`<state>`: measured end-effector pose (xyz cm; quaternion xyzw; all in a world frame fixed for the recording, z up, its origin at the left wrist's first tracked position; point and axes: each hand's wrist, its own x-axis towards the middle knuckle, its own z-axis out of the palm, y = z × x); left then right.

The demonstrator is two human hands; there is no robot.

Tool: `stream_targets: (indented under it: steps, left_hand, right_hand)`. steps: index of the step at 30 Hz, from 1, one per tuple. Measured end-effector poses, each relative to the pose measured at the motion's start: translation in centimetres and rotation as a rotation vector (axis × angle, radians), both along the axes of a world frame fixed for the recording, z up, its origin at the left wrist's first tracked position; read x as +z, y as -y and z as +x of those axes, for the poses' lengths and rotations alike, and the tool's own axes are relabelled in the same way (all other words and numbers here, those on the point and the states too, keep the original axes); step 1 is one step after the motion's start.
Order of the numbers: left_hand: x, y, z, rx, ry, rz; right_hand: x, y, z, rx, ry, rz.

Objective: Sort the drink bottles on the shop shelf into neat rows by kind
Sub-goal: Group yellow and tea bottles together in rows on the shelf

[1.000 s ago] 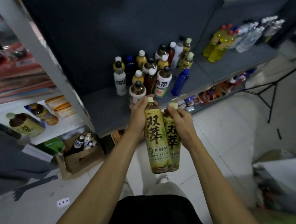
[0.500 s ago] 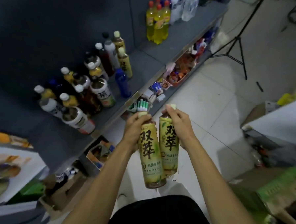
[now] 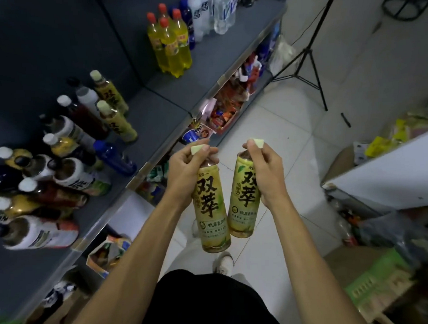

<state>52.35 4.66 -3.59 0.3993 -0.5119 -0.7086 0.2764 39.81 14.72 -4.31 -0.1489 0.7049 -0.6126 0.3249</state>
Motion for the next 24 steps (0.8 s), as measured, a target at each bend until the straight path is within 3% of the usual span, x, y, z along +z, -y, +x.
stream_targets:
  steps: [4,10,19,24]
  left_hand:
    - [-1.3,4.1,-6.2,-0.052,0.013,-0.023]
    - [-3.0,10.7,-14.5,-0.035,-0.001,0.063]
    - [-2.5,18.2,-25.3,-0.081,-0.031,0.029]
    - [-2.8,21.9,-29.6,0.004,0.087,-0.049]
  right_hand:
    - [-0.7,3.9,-5.0,0.077,-0.118,0.013]
    - [-0.7,8.4,-13.4,-0.015,-0.156,0.095]
    - [-2.5,15.0,-23.9,-0.01,-0.067,0.067]
    - [-4.5,21.4,-29.6,0.112,-0.013,0.009]
